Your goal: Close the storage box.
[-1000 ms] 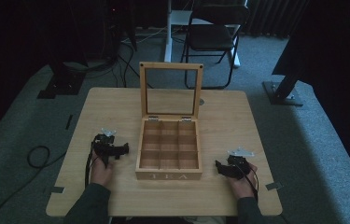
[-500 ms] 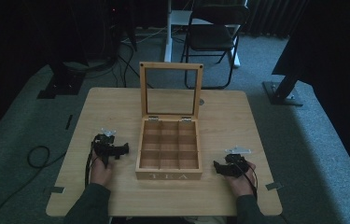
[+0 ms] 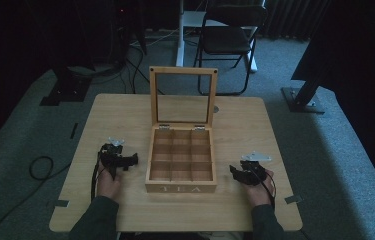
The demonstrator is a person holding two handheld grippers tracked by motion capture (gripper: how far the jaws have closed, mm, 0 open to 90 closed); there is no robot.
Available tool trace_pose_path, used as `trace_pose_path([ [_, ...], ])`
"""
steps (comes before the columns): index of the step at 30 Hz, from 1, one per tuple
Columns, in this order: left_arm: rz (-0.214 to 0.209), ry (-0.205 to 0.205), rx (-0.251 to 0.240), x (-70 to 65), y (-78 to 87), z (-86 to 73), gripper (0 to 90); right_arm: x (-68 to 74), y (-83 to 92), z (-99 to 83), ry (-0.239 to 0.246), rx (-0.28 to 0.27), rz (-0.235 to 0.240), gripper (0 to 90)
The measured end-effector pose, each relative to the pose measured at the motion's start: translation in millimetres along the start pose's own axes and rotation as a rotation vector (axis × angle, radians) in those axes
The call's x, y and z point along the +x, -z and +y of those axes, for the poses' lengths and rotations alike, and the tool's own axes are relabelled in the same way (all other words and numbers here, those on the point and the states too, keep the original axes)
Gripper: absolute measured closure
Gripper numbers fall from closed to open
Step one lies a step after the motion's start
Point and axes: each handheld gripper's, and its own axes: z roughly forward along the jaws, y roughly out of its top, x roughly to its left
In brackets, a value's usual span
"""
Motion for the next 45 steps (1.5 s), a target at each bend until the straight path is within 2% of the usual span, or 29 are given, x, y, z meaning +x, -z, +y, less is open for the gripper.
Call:
trace_pose_path([
  [9,0.0,0.0,0.0,0.0,0.0,0.0,1.6,5.1,-4.2,21.3,0.018,-0.041,0.019,47.9],
  [14,0.001,0.002,0.0,-0.2,0.1,-0.1,1.6,5.9,-6.5,32.4,0.006,-0.06,0.026,48.6],
  [31,0.005,0.003,0.003,-0.5,0.5,-0.2,1.6,2.8,-15.5,57.6,-0.003,-0.084,0.028,48.7],
  [35,0.005,0.003,0.003,-0.5,0.4,-0.3,1.6,3.4,-15.9,64.8,0.006,-0.105,0.03,47.9],
  [45,0.005,0.003,0.002,-0.5,0.4,-0.3,1.6,7.9,-22.5,81.5,0.025,-0.109,0.035,44.9],
])
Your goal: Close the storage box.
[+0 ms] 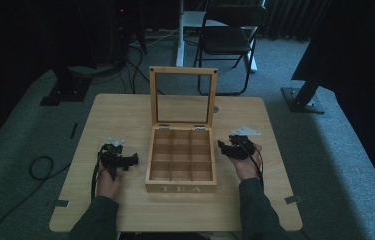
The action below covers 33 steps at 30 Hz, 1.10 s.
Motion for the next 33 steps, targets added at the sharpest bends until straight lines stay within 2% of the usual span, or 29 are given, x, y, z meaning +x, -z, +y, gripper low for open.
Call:
trace_pose_path([
  [17,0.0,0.0,-0.001,0.0,0.0,0.0,1.6,5.2,-11.4,22.0,0.022,-0.02,0.013,41.7],
  [21,0.0,0.003,-0.003,-0.2,-0.2,-0.1,1.6,8.1,-14.3,29.3,0.053,-0.019,0.019,40.7],
  [33,0.0,-0.002,-0.001,0.1,-0.1,0.0,1.6,-2.3,-16.6,48.4,0.02,-0.043,0.025,38.4],
])
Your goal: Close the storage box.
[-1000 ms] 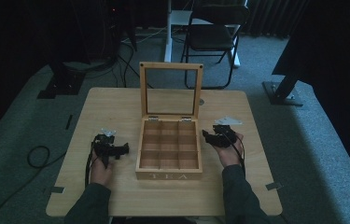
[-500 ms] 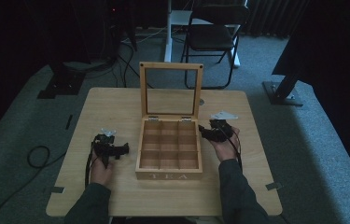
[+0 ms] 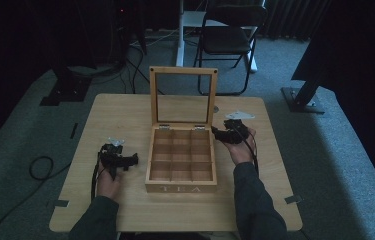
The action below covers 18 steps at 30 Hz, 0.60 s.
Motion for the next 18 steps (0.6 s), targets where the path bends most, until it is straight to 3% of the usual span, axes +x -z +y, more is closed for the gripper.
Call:
trace_pose_path([
  [5,0.0,0.001,-0.001,-0.1,0.0,0.0,1.6,-4.8,-2.4,6.5,-0.04,-0.017,0.018,36.9],
  [18,0.0,0.002,-0.001,-0.1,-0.1,-0.1,1.6,-2.1,-15.6,33.4,0.016,-0.033,0.009,30.9],
])
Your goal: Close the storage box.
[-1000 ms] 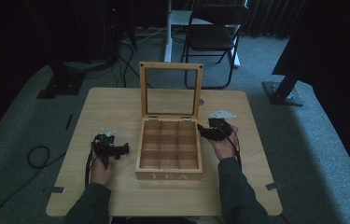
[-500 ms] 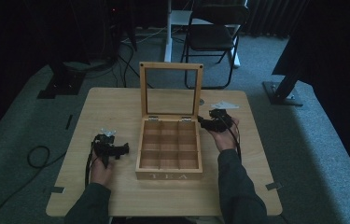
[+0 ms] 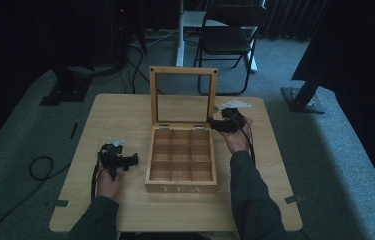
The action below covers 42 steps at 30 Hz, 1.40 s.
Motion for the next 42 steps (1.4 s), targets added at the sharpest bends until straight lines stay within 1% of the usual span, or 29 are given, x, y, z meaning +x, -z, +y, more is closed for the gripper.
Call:
trace_pose_path([
  [3,0.0,0.001,0.0,0.0,0.0,0.0,1.6,0.1,-6.9,8.1,0.001,0.0,0.007,29.1],
  [4,0.0,0.0,0.001,0.0,0.1,0.0,1.6,-1.0,-10.1,11.5,0.002,-0.009,0.016,28.6],
  [8,0.0,0.0,0.001,0.0,0.1,0.0,1.6,-3.7,-15.2,17.5,-0.025,-0.011,0.027,28.7],
  [10,0.0,0.0,0.002,0.0,0.1,0.0,1.6,-5.5,-19.1,24.5,-0.049,-0.02,0.047,28.8],
  [14,0.0,0.0,0.002,0.0,0.1,0.0,1.6,-5.9,-23.0,30.5,-0.05,-0.028,0.049,29.1],
  [16,0.0,0.0,0.002,0.0,0.1,0.0,1.6,-7.1,-26.1,33.4,-0.064,-0.028,0.052,29.1],
  [17,0.0,0.0,0.002,0.0,0.1,0.0,1.6,-8.1,-27.9,36.3,-0.079,-0.041,0.06,29.8],
  [21,0.0,0.0,0.002,0.0,0.1,0.0,1.6,-8.0,-29.2,41.1,-0.078,-0.063,0.068,30.9],
  [23,0.0,0.0,0.002,0.0,0.1,0.0,1.6,-9.8,-31.0,44.0,-0.095,-0.066,0.078,31.1],
  [24,0.0,0.0,0.002,-0.1,0.1,-0.1,1.6,-9.8,-31.0,44.0,-0.095,-0.066,0.078,31.1],
  [26,0.002,0.001,0.002,-0.2,0.2,-0.1,1.6,-10.8,-31.8,46.8,-0.115,-0.08,0.091,31.3],
  [30,0.002,0.002,0.001,-0.2,0.2,-0.1,1.6,-10.7,-31.4,47.6,-0.113,-0.075,0.091,32.3],
  [35,0.001,0.001,0.002,-0.2,0.2,-0.1,1.6,-10.8,-25.6,45.6,-0.112,-0.085,0.103,34.1],
  [41,0.002,0.002,0.001,-0.2,0.2,-0.1,1.6,-4.9,-13.6,41.2,-0.094,-0.104,0.098,36.3],
  [42,0.002,0.002,0.001,-0.2,0.1,-0.1,1.6,-2.6,-8.6,39.1,-0.084,-0.111,0.095,37.9],
])
